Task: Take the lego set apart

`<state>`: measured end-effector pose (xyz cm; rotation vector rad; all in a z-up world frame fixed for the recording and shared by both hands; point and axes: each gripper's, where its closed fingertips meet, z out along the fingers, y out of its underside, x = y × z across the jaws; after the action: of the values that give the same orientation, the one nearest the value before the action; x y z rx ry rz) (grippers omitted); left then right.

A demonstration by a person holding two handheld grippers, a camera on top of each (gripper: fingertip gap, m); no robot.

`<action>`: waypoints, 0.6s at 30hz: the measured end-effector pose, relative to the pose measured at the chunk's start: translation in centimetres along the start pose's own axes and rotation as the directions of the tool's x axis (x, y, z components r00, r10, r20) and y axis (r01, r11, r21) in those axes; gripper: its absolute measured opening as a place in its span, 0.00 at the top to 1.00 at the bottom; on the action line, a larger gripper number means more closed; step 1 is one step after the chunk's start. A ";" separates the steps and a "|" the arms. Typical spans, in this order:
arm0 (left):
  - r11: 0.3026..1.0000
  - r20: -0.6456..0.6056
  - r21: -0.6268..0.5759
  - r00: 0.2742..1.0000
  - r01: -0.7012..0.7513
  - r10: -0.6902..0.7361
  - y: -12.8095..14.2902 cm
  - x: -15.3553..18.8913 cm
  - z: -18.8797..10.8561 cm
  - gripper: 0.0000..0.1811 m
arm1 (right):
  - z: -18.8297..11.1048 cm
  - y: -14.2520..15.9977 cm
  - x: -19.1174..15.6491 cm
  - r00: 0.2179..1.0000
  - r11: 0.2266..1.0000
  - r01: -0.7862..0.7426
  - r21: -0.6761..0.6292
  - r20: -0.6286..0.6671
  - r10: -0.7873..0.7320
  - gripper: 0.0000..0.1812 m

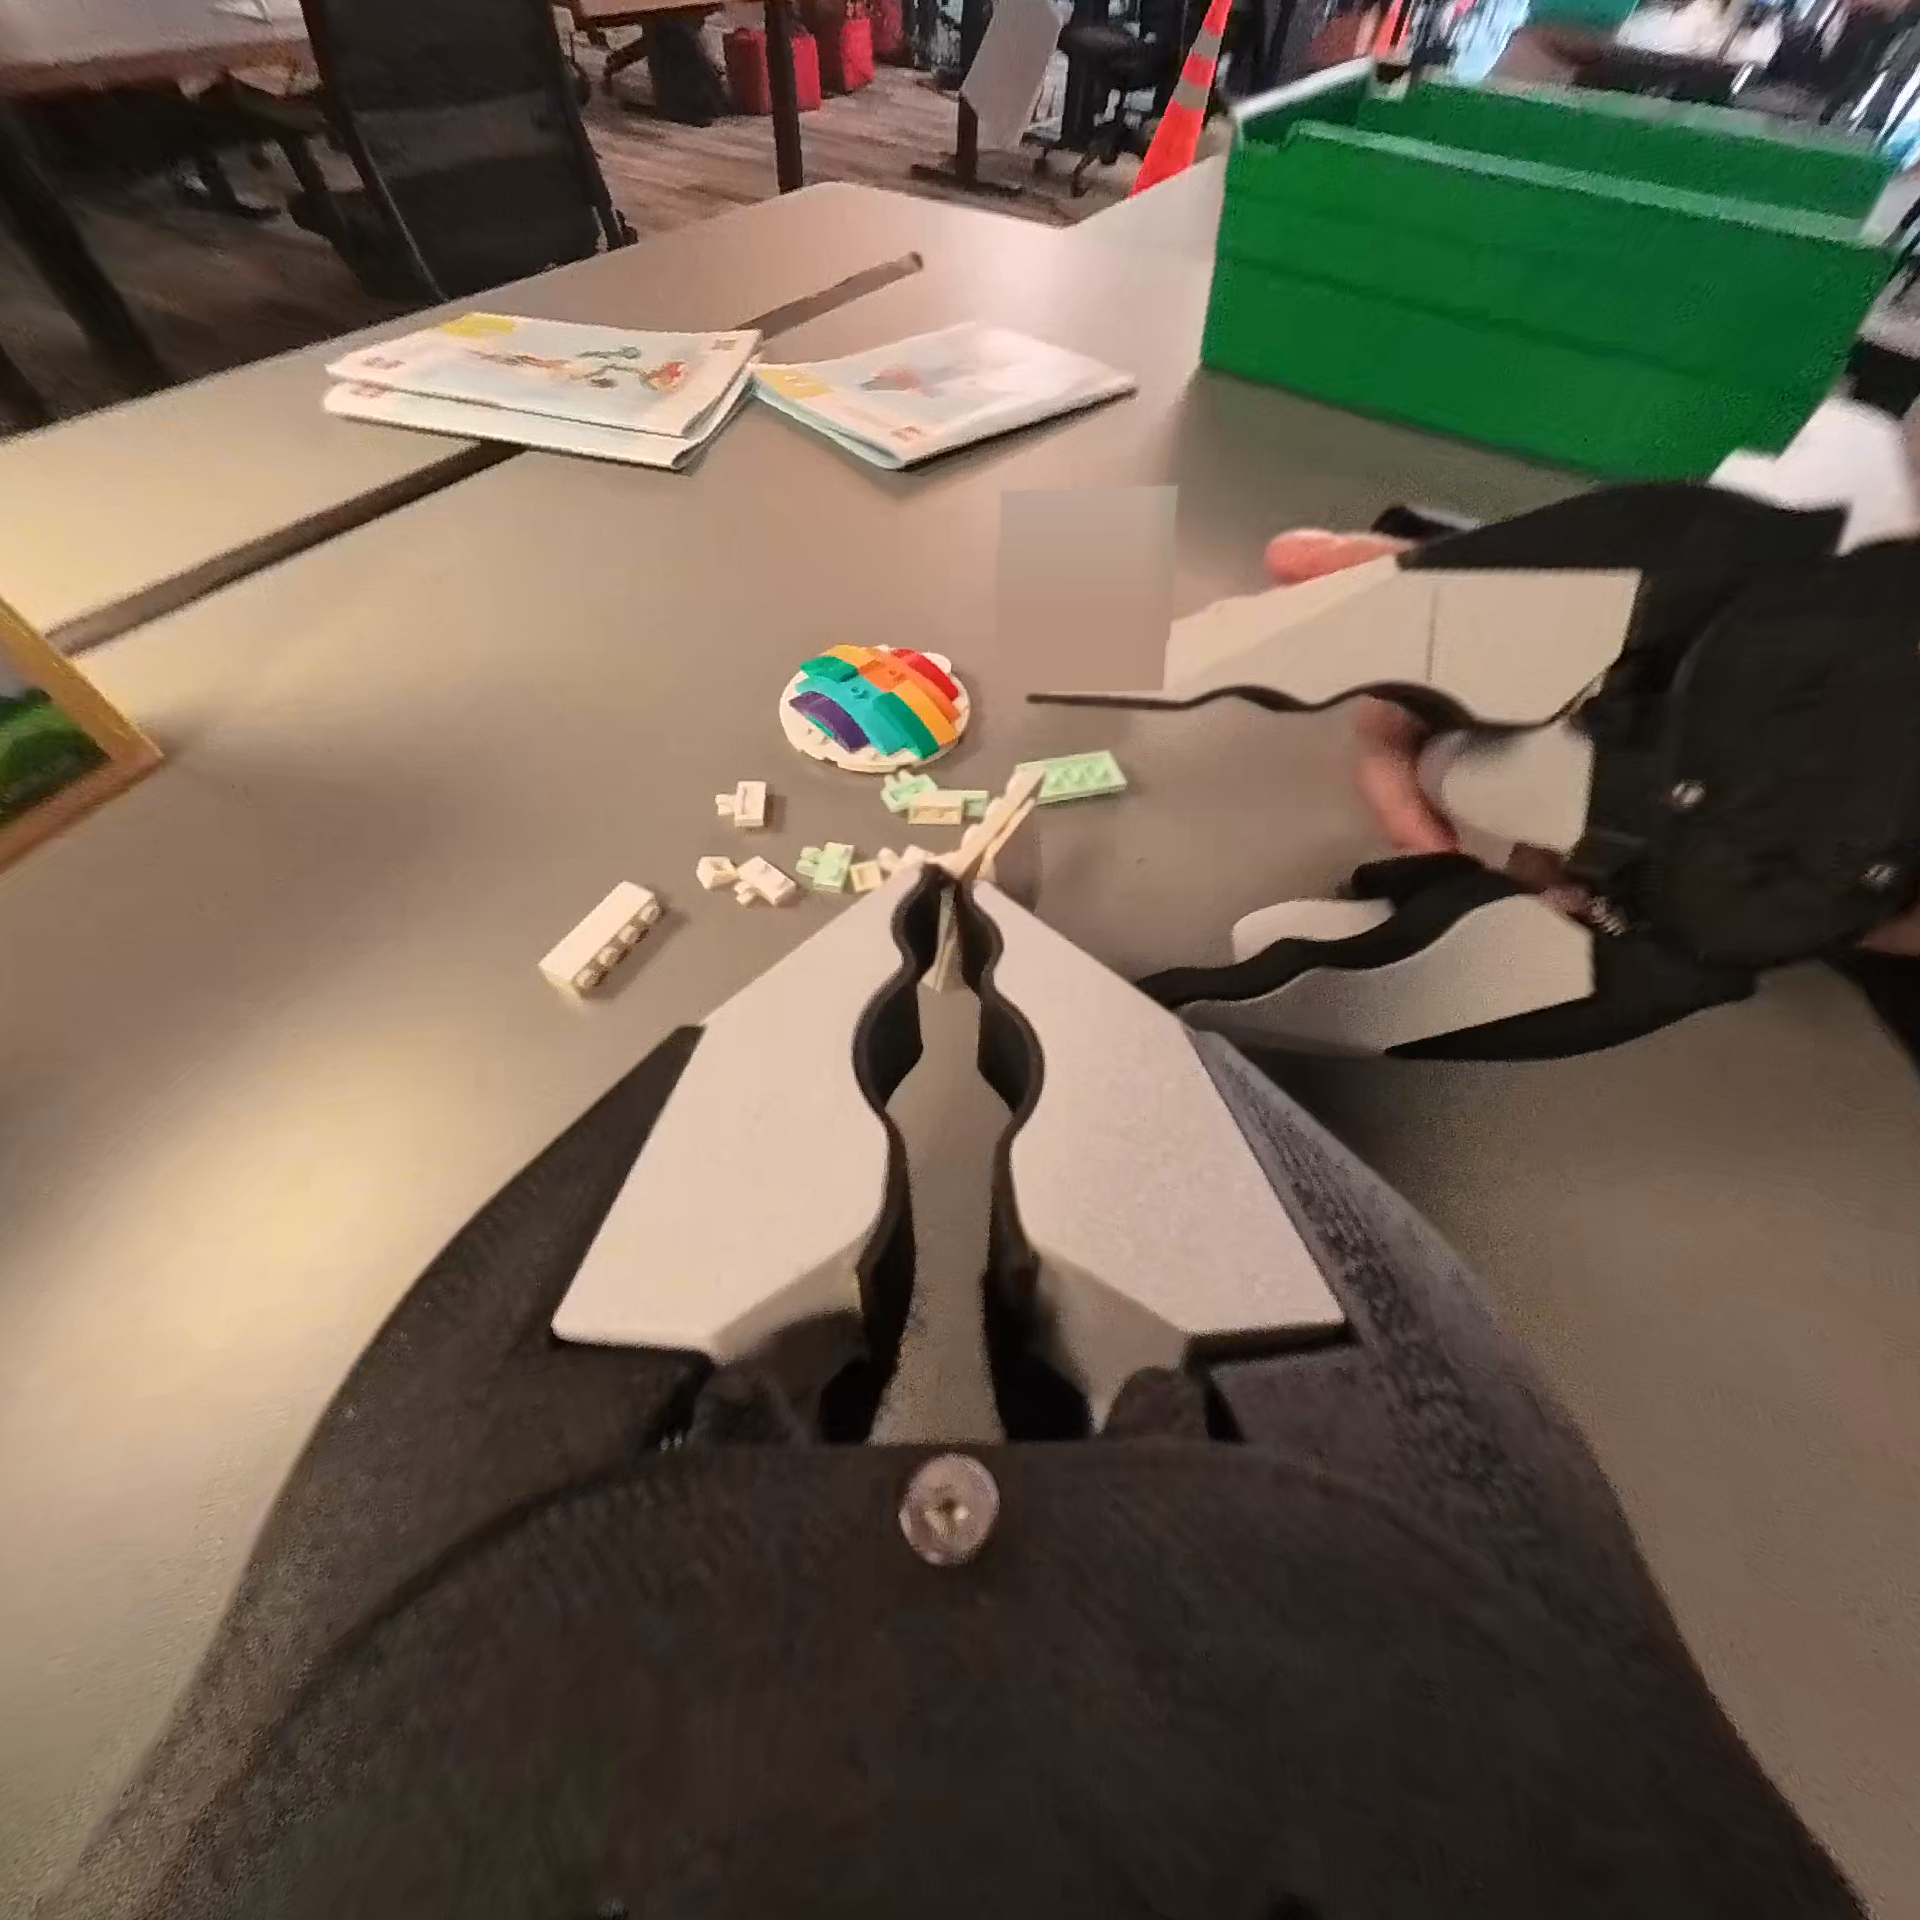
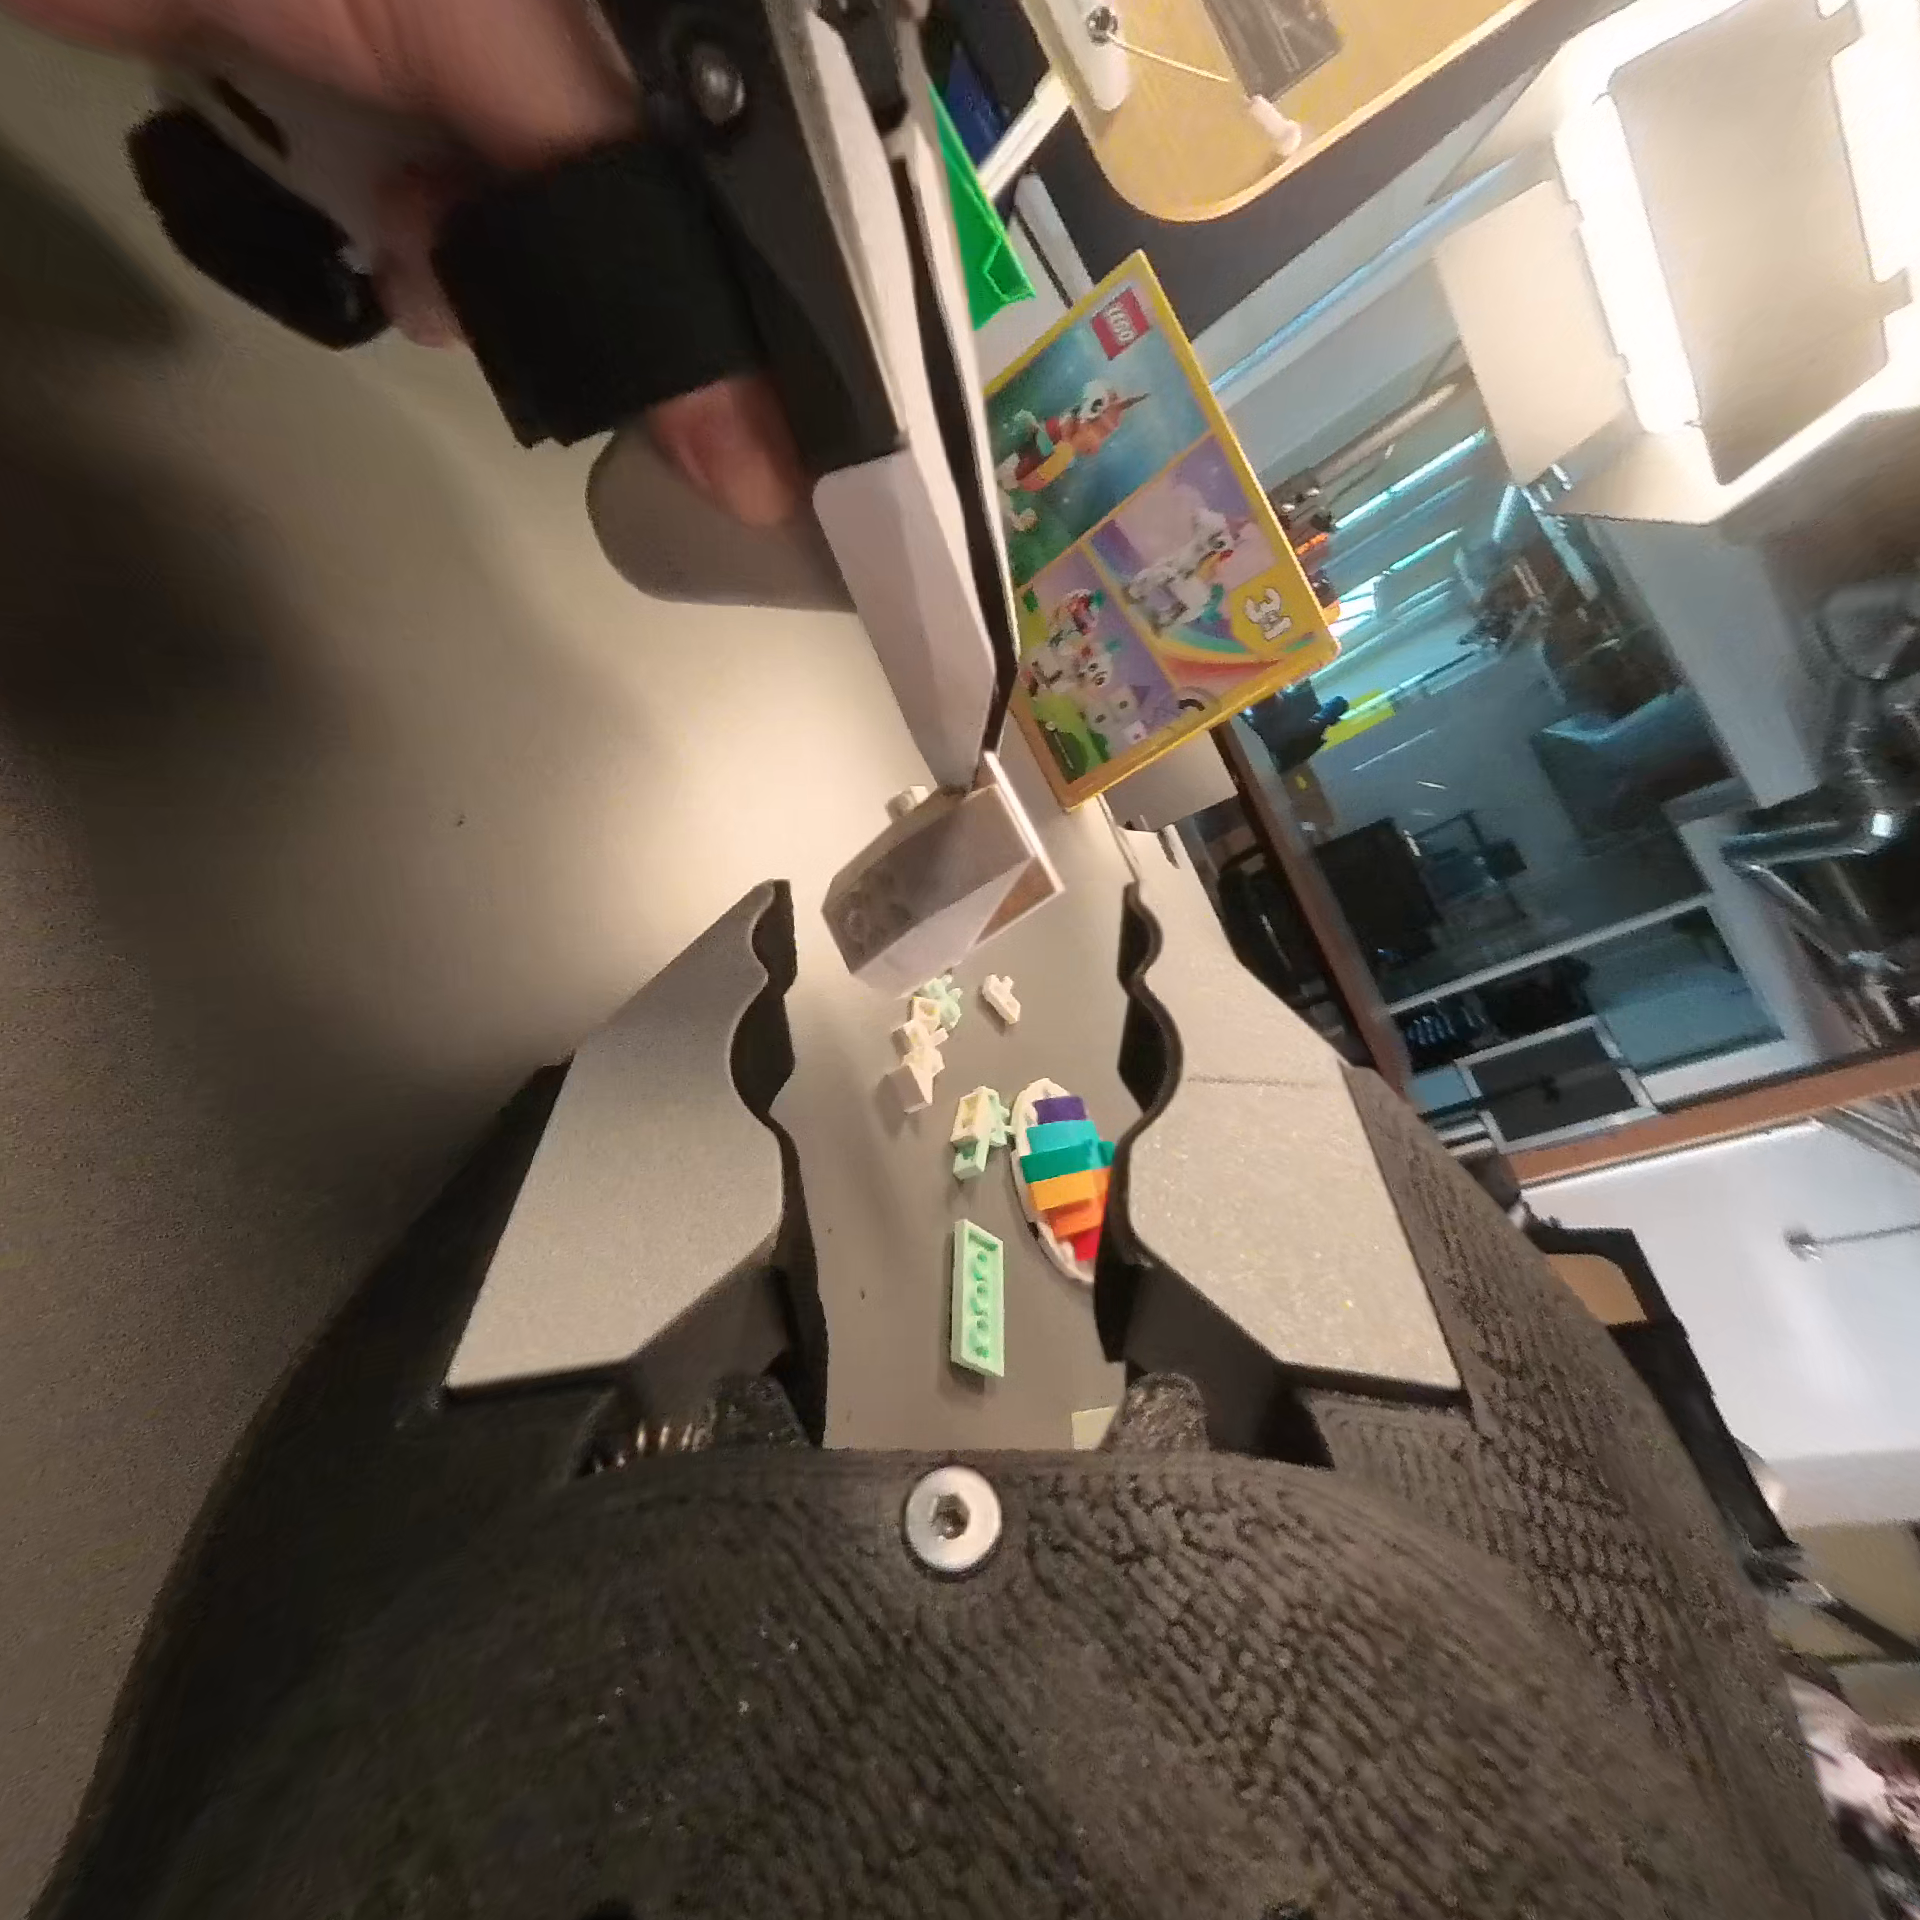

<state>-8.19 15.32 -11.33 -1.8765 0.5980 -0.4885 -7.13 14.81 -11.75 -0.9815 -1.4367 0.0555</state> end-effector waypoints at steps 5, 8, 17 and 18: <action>0.990 -0.070 0.031 0.988 0.140 -0.137 -0.1 0.2 0.0 0.99 | 0.6 0.1 -0.5 0.999 0.998 0.036 -0.048 -0.019 -0.037 0.66; 0.963 -0.130 0.076 0.961 0.257 -0.246 -0.5 0.3 0.1 0.99 | 1.0 0.1 -0.2 0.998 0.996 -0.046 -0.075 -0.038 0.044 0.65; 0.880 -0.215 0.145 0.883 0.452 -0.418 -1.1 -0.1 0.0 0.99 | 1.5 1.2 1.0 0.975 0.965 -0.216 -0.149 -0.082 0.206 0.79; 0.884 -0.207 0.145 0.887 0.445 -0.412 -1.1 -0.1 0.0 0.99 | 1.5 1.5 1.1 0.976 0.965 -0.212 -0.152 -0.078 0.202 0.80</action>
<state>-8.09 15.78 -10.29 -1.7929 0.2245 -0.9728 -7.41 17.13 -12.00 -1.2530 -1.2920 0.0637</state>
